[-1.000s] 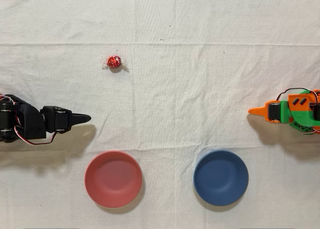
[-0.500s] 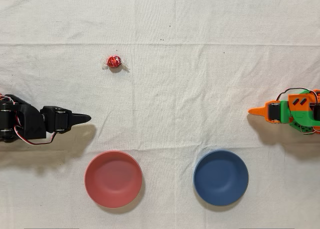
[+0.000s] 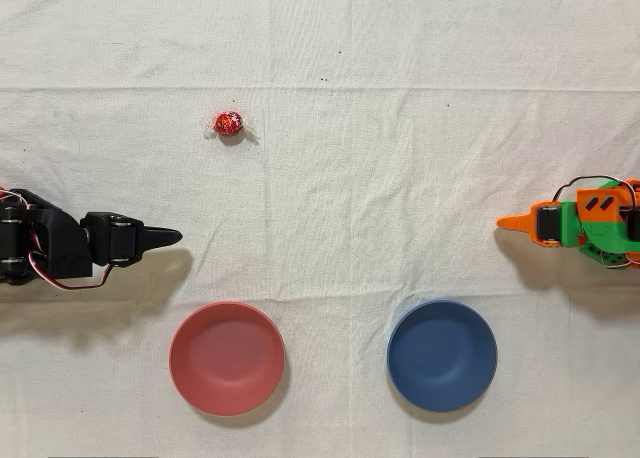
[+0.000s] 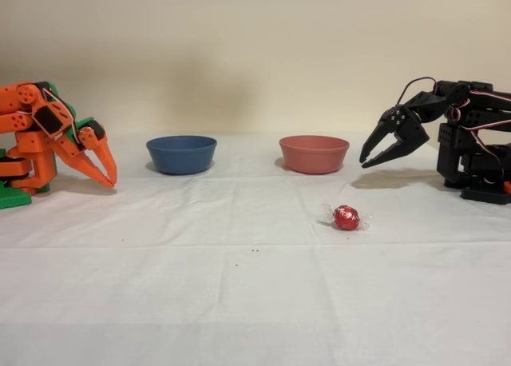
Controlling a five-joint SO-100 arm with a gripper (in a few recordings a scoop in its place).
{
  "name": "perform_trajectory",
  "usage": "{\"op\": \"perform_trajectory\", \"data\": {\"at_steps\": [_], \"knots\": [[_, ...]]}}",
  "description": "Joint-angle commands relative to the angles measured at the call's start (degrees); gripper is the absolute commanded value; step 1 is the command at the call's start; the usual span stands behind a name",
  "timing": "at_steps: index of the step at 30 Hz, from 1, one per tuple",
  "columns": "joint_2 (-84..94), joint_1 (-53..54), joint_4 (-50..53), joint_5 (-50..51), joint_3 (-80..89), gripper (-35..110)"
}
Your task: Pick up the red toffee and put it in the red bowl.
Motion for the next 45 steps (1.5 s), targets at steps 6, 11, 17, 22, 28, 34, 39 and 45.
{"op": "perform_trajectory", "data": {"at_steps": [6,11,17,22,28,34,39,45], "knots": [[0.88,0.44,0.79,0.53,1.14,1],[0.88,0.44,0.79,0.53,1.14,1],[0.88,0.44,0.79,0.53,1.14,1],[0.88,0.44,0.79,0.53,1.14,1],[0.88,0.44,0.79,0.44,1.14,1],[0.88,0.44,0.79,0.53,1.14,1],[0.88,0.44,0.79,0.09,1.14,1],[0.88,-0.44,0.53,-3.16,1.14,1]]}}
